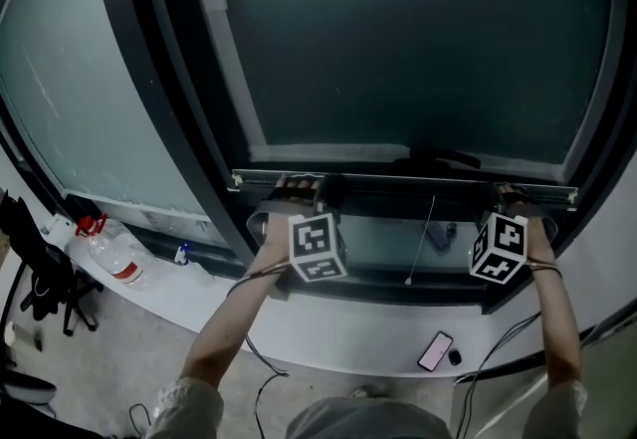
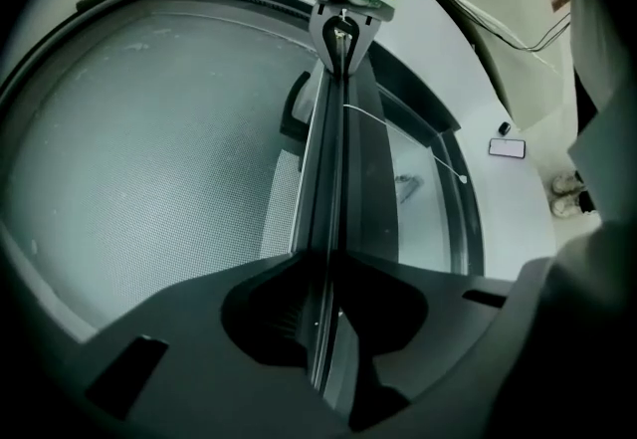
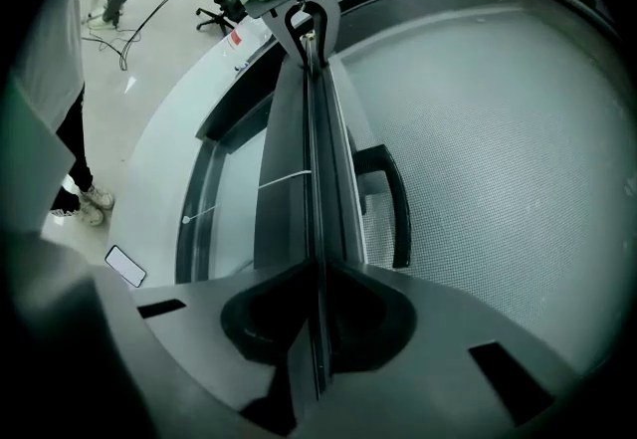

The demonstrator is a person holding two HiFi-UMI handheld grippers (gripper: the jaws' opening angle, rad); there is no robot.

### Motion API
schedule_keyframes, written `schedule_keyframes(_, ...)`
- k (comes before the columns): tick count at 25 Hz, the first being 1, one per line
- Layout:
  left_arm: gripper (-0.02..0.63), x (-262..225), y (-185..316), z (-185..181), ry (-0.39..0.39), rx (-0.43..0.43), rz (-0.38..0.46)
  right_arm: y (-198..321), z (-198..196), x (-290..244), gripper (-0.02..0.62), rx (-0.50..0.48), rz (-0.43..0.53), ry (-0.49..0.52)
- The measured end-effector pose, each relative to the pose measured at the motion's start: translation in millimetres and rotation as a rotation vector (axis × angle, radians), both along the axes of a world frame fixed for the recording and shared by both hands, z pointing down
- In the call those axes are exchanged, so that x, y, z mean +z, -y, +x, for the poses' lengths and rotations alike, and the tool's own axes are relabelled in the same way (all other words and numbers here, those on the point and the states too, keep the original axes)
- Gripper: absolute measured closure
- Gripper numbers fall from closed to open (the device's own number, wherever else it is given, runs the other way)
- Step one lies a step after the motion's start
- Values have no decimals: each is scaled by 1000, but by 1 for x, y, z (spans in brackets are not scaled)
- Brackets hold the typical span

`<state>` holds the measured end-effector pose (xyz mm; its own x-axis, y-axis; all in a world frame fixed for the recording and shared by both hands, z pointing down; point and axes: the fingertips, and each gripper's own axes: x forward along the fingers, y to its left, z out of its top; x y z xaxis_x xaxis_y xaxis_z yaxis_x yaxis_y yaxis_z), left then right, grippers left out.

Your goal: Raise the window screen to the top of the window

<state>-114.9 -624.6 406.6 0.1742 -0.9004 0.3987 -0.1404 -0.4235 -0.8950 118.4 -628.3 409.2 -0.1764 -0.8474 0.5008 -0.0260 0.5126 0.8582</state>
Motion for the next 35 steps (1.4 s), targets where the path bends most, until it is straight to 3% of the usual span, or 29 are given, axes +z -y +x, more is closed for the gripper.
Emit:
schedule_keyframes(4,528,2,-1,-1,-21,0,-38,0,-1,1,555,3,-29,4)
schedule_keyframes(8,540,11,0,-7,22,-25,-96,0,-2,2,565,-7,-38,-10)
schedule_keyframes(13,543,13,2,-10,41,-42,-72,-1,-1,2,565,-13,-42,-6)
schedule_keyframes(17,566,15,0,-8,107,-46,-72,-1,-1,2,568,-18,-66,-29)
schedule_keyframes(21,584,16,3,-7,141,-56,-132,-1,-1,2,571,-11,-122,-65)
schedule_keyframes(25,584,21,1,-8,196,-43,-242,-5,-3,6,574,4,-191,-86)
schedule_keyframes(31,588,24,-2,-7,167,-16,-360,-9,-3,5,577,-13,-281,-78)
schedule_keyframes(35,588,17,-2,-7,127,0,-327,-8,-3,-2,577,-22,-274,-46)
